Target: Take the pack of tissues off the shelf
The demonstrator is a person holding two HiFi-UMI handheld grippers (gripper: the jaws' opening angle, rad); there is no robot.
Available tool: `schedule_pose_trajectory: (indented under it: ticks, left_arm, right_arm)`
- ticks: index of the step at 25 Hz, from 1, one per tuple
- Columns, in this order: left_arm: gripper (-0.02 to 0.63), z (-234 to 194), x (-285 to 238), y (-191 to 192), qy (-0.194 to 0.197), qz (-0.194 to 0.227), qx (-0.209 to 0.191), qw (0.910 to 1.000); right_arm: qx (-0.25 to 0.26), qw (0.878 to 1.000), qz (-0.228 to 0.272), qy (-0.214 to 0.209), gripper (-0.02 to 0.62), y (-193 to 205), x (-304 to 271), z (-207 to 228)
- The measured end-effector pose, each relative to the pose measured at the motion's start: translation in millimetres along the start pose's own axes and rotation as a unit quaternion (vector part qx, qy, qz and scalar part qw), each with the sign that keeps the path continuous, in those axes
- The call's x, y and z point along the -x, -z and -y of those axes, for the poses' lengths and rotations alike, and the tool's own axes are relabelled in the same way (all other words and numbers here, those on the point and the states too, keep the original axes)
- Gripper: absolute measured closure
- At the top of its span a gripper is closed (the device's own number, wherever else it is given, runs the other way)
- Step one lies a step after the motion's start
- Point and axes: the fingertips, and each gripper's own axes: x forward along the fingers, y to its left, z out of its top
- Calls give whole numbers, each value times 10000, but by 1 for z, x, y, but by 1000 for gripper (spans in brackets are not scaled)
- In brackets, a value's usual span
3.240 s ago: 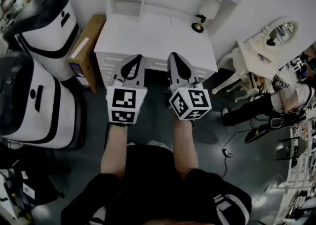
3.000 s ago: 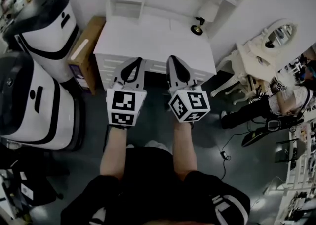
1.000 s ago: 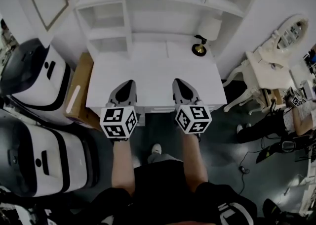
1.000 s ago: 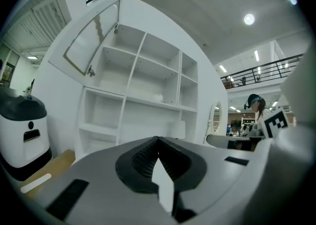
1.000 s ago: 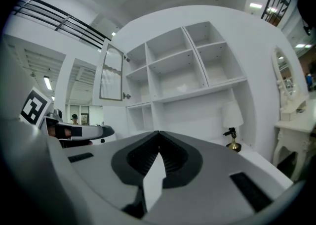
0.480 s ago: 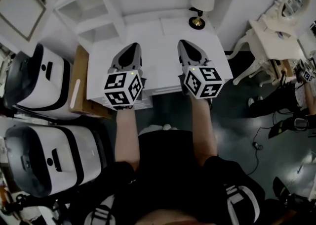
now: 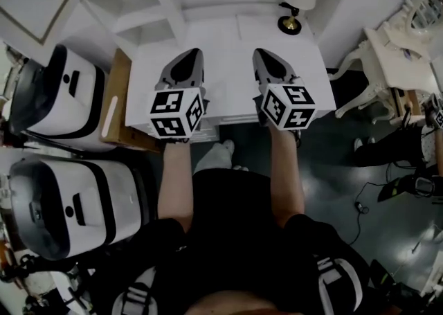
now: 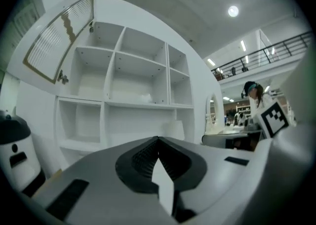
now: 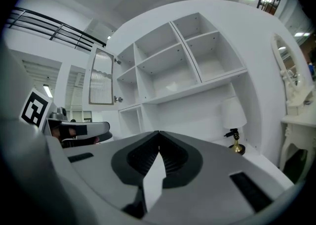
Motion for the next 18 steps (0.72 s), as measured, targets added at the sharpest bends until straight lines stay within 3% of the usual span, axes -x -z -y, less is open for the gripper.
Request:
schedule_pose_trajectory:
  ticks: [3, 7, 10, 14, 18]
  left_arm:
    - [597, -16, -4, 8, -183, -86, -192, 9996]
    - [597, -38, -20, 7, -110, 136, 388, 9991]
    - [597, -43, -36, 1, -140, 270, 399, 9987]
    - [597, -60, -47, -7, -107, 400, 466, 9981]
    - [597, -77, -62, -12, -223, 473, 485, 9975]
  right_arm:
    - [67, 9997, 45, -210, 577, 5, -18, -11]
    - [597, 9967, 168, -524, 577, -5, -42, -22]
    - [867, 9945, 235, -534, 577, -27, -55, -6]
    - [910, 9911, 252, -936, 575, -58, -88, -5]
    - [1414, 9837, 486, -995, 560, -105, -128, 3]
